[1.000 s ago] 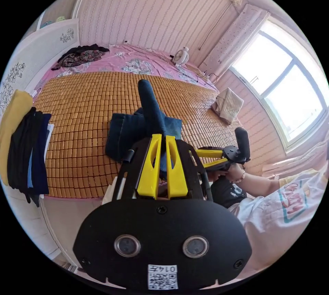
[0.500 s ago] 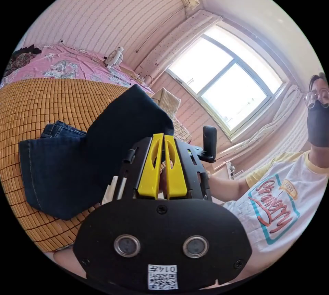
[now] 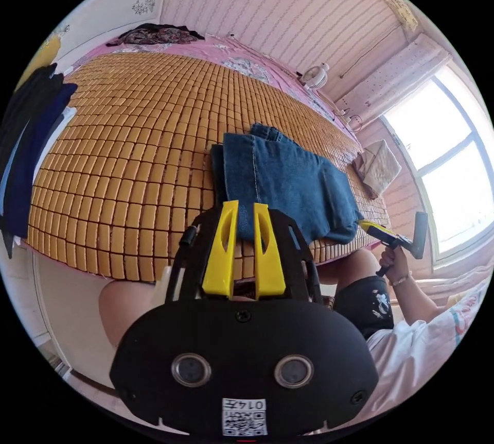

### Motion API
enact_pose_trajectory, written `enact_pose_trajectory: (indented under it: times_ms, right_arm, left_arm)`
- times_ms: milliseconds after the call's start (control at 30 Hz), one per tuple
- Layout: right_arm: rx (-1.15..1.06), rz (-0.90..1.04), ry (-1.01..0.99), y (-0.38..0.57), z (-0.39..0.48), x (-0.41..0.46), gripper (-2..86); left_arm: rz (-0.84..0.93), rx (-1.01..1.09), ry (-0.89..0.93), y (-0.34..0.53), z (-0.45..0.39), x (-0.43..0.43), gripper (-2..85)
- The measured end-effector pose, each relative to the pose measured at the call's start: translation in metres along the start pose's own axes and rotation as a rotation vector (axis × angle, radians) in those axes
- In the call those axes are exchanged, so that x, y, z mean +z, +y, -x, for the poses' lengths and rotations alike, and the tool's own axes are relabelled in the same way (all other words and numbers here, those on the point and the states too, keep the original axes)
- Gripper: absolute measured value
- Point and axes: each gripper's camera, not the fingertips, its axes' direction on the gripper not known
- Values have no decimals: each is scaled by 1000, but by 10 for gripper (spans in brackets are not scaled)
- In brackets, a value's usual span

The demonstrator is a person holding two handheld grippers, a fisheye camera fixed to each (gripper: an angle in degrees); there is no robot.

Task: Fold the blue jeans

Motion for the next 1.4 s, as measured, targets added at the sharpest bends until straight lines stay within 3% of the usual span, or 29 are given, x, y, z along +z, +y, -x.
enact_pose_trajectory:
  times_ms: [100,200,433,667,833,1000,1133,1267,1400]
  right_arm:
    - [-202,83,-132,-30,58,31,109]
    - [-242,147,-378,-59,88,52,101]
    - [-219,238,-360,-102,99,67,103]
    - [-114,235,-612,-123,82,58,156]
    - [-200,305,-517,-119,94,58,146]
    - [-114,294,-632,-112,86,39,183]
    - [-184,301,-475,-101,102,33,195]
    - [-231,377,-248,-90,112,58,113]
    - [-141,320,-369,-85,94,53,68]
  left_arm:
    - [110,-69,40,-14,17,27,146]
    - [151,-29,-53,-19,14,38,122]
    - [101,46,-27,-10,7,19,21]
    - [-40,489,43,21,-74,-23,-1]
    - [72,567,-29,33,-98,4,2]
    - [115,615,1,36,-110,14,3]
    - [142,651,45,36,-121,20,1]
    - [240,738,145,40,-134,20,-8]
    - [187,648,152,28,-123,-7,-9]
